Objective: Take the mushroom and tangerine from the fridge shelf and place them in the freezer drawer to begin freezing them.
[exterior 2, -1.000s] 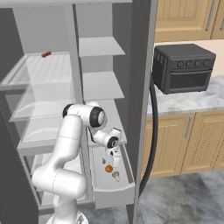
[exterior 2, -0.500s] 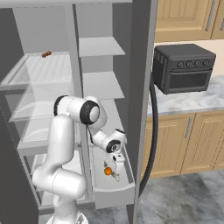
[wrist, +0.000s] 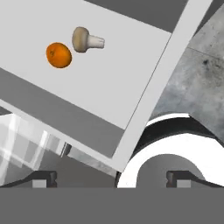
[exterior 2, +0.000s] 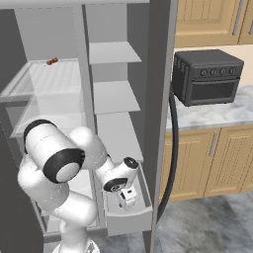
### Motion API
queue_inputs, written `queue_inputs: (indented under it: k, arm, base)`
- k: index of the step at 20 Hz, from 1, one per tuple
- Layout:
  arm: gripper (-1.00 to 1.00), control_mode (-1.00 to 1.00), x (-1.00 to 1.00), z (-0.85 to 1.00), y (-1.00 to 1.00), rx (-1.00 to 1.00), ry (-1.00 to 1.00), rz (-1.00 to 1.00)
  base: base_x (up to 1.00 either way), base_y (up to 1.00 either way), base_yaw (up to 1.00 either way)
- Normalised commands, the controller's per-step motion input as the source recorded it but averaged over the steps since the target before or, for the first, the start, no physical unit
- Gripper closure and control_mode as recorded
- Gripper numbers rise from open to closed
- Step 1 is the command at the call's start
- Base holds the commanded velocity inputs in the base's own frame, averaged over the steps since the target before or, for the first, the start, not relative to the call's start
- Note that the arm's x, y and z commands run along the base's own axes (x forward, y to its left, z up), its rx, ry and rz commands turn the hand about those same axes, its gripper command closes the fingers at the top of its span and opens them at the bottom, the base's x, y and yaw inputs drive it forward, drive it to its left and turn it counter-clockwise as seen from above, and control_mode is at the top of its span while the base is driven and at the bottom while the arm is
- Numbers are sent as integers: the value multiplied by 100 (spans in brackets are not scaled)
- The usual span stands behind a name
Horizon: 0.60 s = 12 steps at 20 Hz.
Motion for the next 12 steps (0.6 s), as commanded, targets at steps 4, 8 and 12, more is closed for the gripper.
queue_inputs:
  k: [4,8,12]
  arm:
    - [-100,-100,-31,100,74,-10,-15,3]
    - [-100,-100,-4,-3,0,0,0,0]
    - [-100,-100,0,0,0,0,0,0]
  base:
    - [0,0,0]
    - [0,0,0]
    - [0,0,0]
